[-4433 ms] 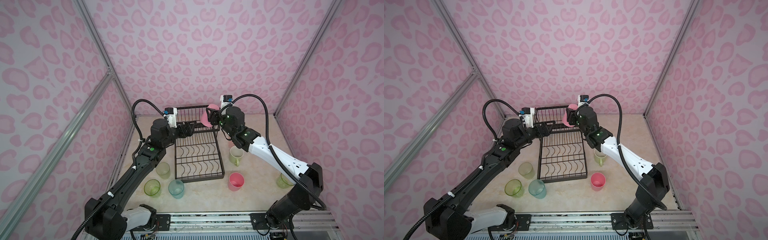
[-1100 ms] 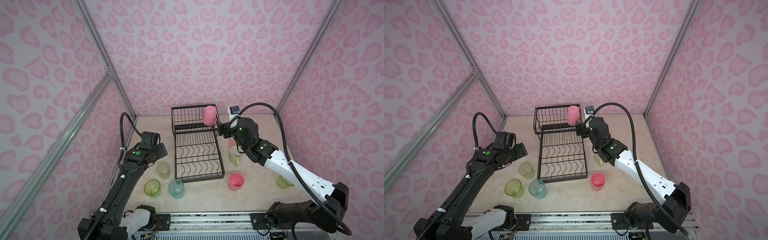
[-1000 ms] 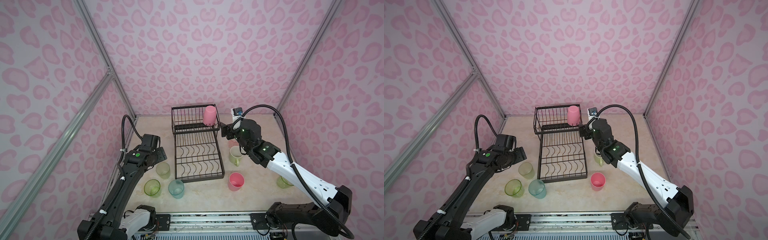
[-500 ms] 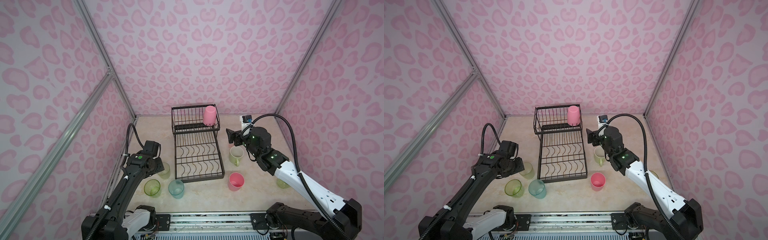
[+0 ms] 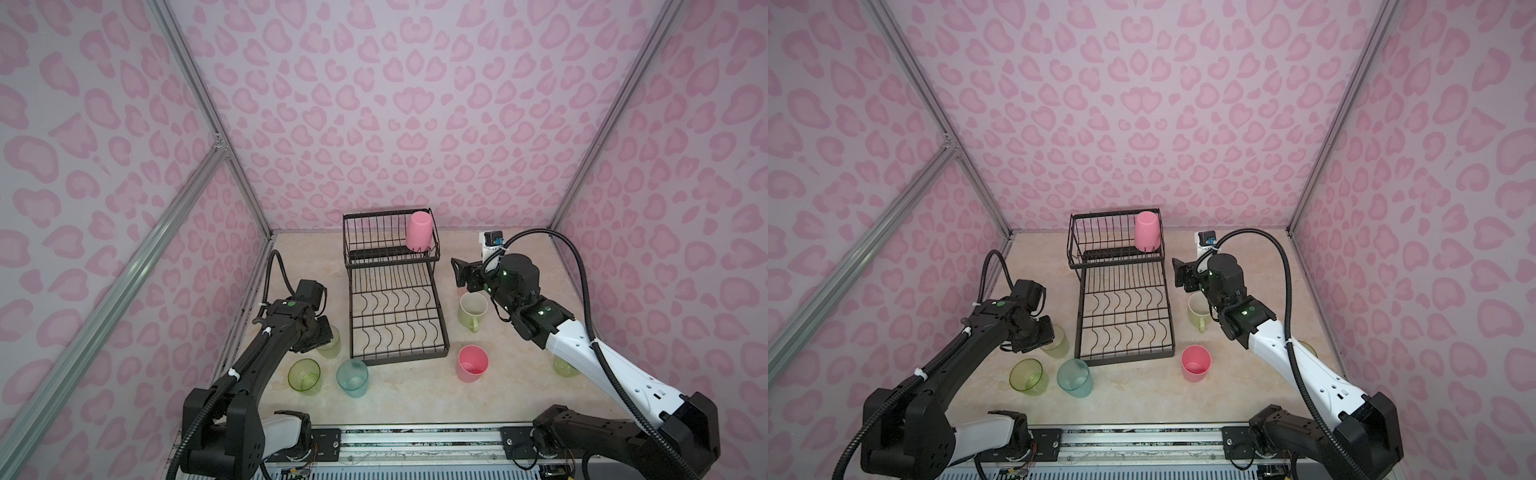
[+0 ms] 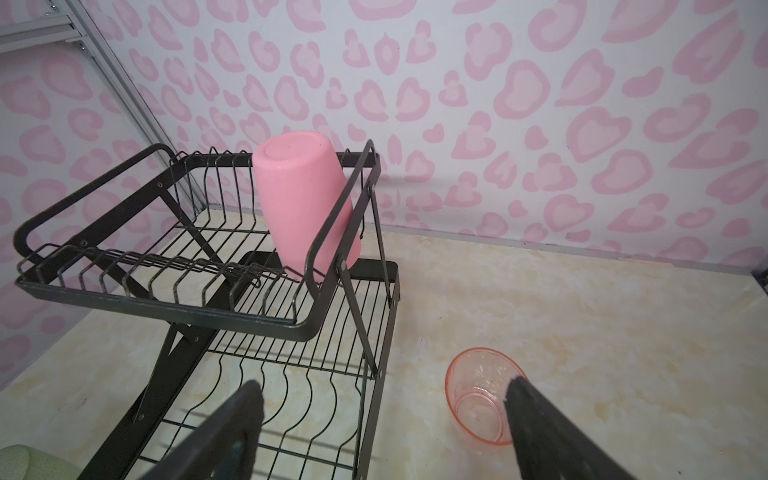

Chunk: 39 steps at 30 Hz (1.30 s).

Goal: Load the cups into the dish rack
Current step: 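Reach the left gripper to the light green cup while the right gripper withdraws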

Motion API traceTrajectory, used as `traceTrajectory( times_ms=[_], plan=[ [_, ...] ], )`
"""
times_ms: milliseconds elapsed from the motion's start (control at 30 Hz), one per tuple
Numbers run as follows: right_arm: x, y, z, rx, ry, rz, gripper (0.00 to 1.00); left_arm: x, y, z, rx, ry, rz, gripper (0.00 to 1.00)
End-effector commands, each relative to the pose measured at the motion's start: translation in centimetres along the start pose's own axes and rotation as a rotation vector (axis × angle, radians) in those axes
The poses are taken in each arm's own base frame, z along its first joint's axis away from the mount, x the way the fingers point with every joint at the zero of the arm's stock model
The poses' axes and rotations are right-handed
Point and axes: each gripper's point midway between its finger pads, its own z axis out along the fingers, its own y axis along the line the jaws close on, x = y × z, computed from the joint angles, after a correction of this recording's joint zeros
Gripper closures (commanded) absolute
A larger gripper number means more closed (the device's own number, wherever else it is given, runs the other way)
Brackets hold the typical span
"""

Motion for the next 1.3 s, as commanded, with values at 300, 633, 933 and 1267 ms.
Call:
traceTrajectory(
  times_ms=[300, 633, 933, 1267],
  plan=[
    [0.2, 0.2, 0.9, -0.015, 0.002, 0.024, 0.10, -0.8, -0.1, -0.1, 0.002, -0.032, 0.012, 0.92],
    [-0.4, 0.3, 1.6, 0.001, 0.027, 0.052, 0.08, -2.7, -0.1, -2.0, -0.004, -0.106, 0.032, 0.96],
    [-2.3, -1.9, 1.6, 0.137, 0.020, 0.120, 0.06, -8.2, 0.2, -8.6, 0.007, -0.305, 0.009, 0.97],
    [-4.8, -5.6, 2.6, 0.190, -0.015, 0.350, 0.09, -15.7, 1.3, -19.3, -0.045, -0.639, -0.072, 0.97]
  ],
)
